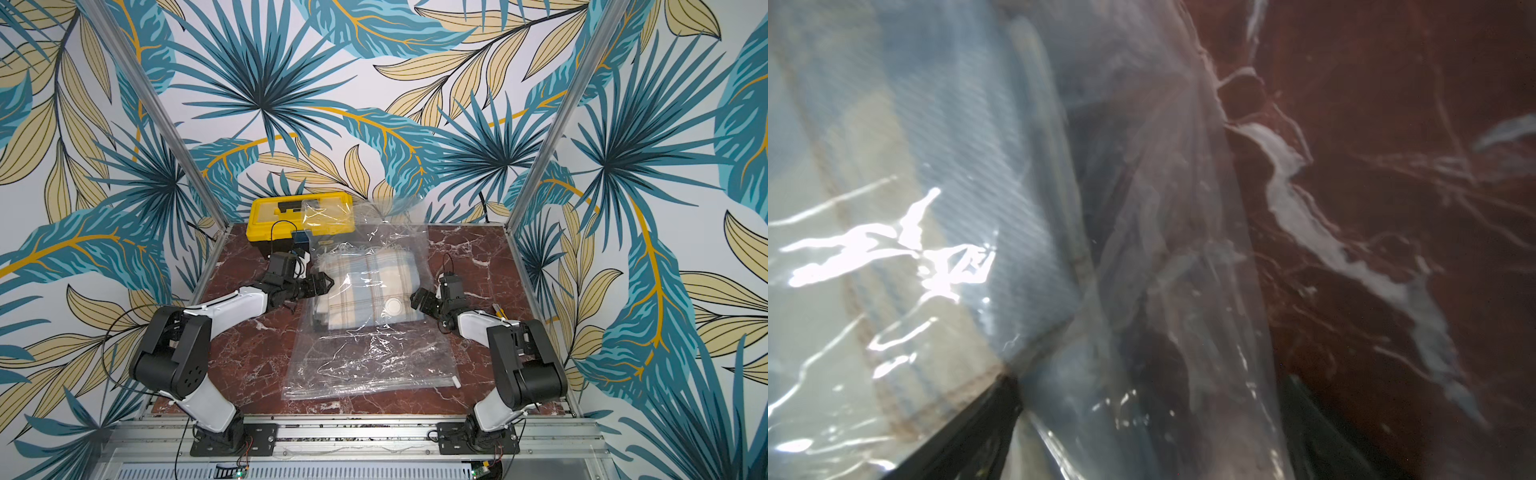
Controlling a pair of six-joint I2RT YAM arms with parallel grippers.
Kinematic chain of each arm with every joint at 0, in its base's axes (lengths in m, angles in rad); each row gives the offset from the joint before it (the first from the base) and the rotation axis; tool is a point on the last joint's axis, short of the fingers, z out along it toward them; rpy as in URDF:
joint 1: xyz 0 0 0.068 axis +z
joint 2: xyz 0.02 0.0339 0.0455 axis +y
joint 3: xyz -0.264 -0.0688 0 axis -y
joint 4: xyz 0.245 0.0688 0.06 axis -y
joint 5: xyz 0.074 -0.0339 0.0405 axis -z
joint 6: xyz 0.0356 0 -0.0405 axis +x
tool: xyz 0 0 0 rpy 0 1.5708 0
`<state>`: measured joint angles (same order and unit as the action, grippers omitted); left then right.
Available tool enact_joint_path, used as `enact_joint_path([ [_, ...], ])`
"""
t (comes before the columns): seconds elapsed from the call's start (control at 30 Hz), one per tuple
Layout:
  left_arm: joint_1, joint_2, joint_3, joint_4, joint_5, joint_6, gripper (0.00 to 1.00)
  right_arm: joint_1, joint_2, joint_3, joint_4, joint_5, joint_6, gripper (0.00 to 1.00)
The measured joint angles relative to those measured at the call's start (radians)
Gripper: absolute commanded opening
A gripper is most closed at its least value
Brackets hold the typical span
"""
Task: Take the blanket out of the vacuum bag
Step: Adjust the vacuum bag at the center of the board.
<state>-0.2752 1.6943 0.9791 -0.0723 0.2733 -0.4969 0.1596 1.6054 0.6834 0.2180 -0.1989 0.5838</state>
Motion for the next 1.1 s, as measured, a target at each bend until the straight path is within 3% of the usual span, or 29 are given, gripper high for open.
enact_joint_path([
  [0.2, -0.008, 0.028, -0.011, 0.036, 0.004, -0.022, 0.86, 0.020, 0.095, 0.068, 0.067, -0.053, 0.014, 0.95],
  [0.33, -0.029, 0.029, -0.026, 0.077, 0.026, -0.048, 0.68, 0.036, 0.149, 0.109, 0.106, -0.084, 0.019, 0.95],
  [0.5, -0.092, 0.014, -0.052, 0.111, 0.006, -0.077, 0.61, 0.043, 0.198, 0.162, 0.117, -0.109, 0.014, 0.95],
  [0.73, -0.305, -0.088, -0.063, 0.027, -0.082, -0.132, 0.62, 0.042, 0.256, 0.282, 0.061, -0.109, -0.040, 0.95],
  [0.93, -0.512, -0.110, -0.024, -0.071, -0.086, -0.204, 0.64, 0.053, 0.299, 0.360, 0.017, -0.124, -0.081, 0.95],
  [1.1, -0.589, -0.110, 0.024, -0.189, -0.107, -0.237, 0.65, 0.074, 0.344, 0.404, 0.018, -0.146, -0.080, 0.95],
])
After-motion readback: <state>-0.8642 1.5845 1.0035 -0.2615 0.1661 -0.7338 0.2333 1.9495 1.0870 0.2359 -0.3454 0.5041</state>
